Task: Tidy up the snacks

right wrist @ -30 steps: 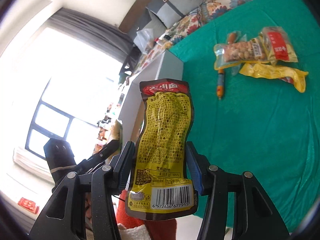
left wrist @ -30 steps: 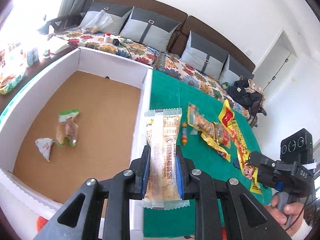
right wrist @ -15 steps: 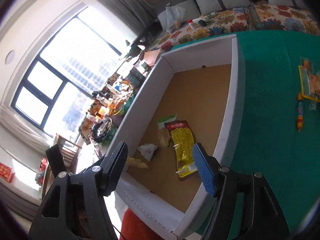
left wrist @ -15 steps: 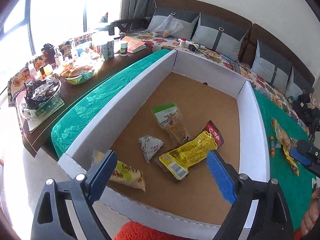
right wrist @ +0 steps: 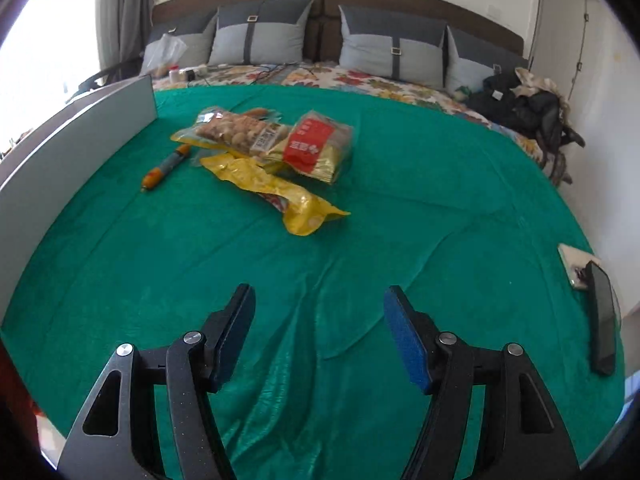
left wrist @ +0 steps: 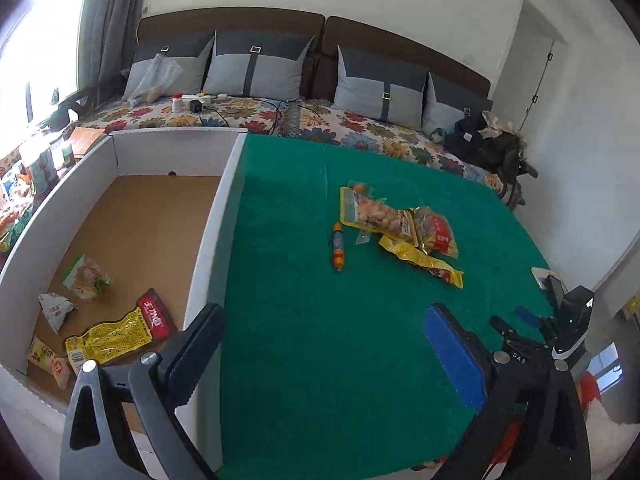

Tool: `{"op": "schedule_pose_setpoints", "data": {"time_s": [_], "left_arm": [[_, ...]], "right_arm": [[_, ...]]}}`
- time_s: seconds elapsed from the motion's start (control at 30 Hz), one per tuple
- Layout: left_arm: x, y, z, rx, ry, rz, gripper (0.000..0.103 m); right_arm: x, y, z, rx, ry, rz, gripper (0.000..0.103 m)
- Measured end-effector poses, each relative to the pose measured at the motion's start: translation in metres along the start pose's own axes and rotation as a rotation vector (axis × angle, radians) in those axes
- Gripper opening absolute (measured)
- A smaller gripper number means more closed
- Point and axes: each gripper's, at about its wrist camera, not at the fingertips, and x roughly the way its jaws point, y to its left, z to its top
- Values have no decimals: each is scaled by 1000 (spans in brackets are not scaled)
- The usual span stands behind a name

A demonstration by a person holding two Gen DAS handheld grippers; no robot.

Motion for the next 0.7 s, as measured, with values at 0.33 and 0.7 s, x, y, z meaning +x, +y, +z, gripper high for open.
{"op": "schedule_pose_setpoints", "data": {"time_s": [0.33,0.7], "left_arm": [[162,-51,-40,109,205,109,98],[188,-41,-41,102,156,182,103]], "right_arm": [[24,-52,11,172,90,-41,70],[47,-62,5,196,174,-54,78]]}}
